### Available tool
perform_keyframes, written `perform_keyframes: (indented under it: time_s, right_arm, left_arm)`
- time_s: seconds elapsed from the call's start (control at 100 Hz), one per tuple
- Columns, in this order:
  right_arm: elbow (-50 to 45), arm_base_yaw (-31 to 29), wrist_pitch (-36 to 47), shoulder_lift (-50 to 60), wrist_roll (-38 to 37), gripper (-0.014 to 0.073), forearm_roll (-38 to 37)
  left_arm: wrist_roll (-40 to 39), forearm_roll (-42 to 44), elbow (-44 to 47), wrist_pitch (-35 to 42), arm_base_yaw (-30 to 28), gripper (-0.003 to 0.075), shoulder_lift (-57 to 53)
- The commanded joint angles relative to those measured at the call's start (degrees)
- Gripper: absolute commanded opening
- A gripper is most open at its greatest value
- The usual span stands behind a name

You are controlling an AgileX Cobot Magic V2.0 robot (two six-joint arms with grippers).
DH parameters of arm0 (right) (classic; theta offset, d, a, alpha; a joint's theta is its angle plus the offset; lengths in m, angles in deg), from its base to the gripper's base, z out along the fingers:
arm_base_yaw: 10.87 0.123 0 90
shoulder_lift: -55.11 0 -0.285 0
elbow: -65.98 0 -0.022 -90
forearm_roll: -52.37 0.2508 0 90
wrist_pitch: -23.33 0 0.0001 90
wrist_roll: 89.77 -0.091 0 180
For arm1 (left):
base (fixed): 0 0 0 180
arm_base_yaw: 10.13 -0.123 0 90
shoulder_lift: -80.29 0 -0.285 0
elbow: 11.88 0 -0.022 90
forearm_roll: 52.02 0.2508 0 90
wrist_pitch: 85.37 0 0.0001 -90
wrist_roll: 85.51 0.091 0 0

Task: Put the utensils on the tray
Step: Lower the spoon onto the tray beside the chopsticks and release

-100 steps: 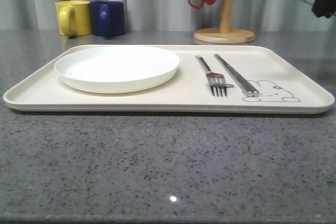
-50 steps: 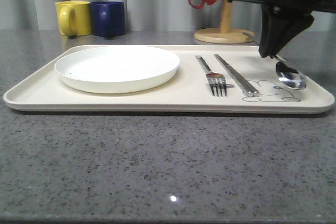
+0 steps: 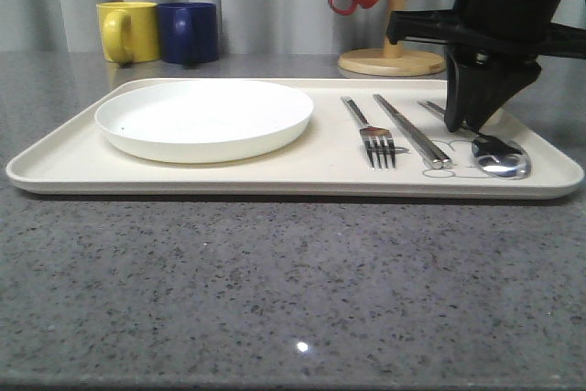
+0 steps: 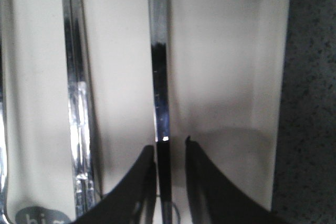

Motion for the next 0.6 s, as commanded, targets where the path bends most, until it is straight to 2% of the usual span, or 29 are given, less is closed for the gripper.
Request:
perform_keyframes:
  time_s: [0.0, 0.08, 0.28, 0.45, 0.59]
  right_arm:
    - [1.5, 0.0, 1.7, 3.0, 0.1, 0.0291, -0.8]
    - [1.9, -0.1, 2.3, 4.0, 0.1, 0.0331, -0.8]
    - [1.9, -1.3, 3.2, 10.0, 0.8, 0.0332, -2.7]
    - [0.4, -5.4, 2.8, 16.3, 3.7, 0.0332, -2.9]
    - [-4.8, -8.9, 3.7, 23.6, 5.0, 0.0332, -3.3]
  left_arm:
    - [-0.1, -0.3, -1.6, 4.5, 0.4, -0.0018, 0.3]
    - [-0.1, -0.3, -1.6, 4.5, 0.4, -0.0018, 0.3]
    - [-0.1, -0.3, -1.6, 4.5, 0.4, -0.0018, 0.3]
    - [-0.1, -0.3, -1.6, 4.5, 0.4, -0.0018, 0.3]
    - [-0.1, -0.3, -1.6, 4.5, 0.4, -0.0018, 0.3]
